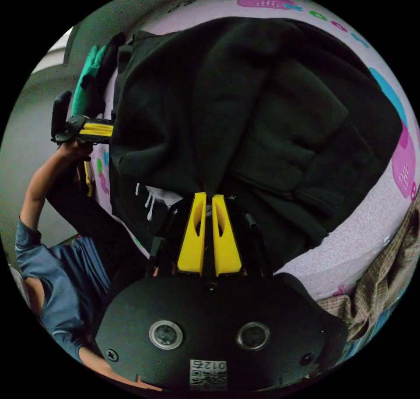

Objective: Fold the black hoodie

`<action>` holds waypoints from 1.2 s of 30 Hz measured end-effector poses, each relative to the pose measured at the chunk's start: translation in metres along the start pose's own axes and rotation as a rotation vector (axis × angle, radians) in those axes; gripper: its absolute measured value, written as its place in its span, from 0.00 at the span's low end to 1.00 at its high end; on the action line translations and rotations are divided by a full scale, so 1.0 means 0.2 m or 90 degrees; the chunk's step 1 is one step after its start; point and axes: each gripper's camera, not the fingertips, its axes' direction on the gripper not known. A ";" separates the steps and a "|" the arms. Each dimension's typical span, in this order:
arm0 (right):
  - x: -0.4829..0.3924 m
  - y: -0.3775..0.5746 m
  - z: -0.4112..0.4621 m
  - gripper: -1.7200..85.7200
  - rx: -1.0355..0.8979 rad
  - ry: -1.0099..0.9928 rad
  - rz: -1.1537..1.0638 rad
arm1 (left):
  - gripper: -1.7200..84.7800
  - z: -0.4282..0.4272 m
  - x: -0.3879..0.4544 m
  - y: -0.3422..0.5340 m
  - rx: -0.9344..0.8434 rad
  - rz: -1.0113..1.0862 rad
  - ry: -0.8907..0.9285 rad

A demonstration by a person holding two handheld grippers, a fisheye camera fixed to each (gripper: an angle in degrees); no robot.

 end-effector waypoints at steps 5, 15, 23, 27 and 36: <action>-0.02 0.04 0.03 0.02 -0.050 0.001 0.034 | 0.03 -0.02 0.02 0.04 0.009 -0.033 0.019; -0.08 0.10 -0.23 0.08 0.206 -0.028 0.137 | 0.02 -0.22 0.15 0.16 0.037 -0.054 -0.034; -0.23 -0.03 -0.12 0.07 0.182 0.010 0.150 | 0.02 -0.21 0.43 0.02 0.169 0.025 -0.153; -0.30 -0.05 -0.07 0.01 0.153 0.112 0.129 | 0.02 0.03 0.48 -0.01 0.049 0.045 -0.193; -0.37 -0.09 -0.04 0.01 0.091 0.140 0.157 | 0.02 0.06 0.53 -0.01 0.032 0.001 -0.168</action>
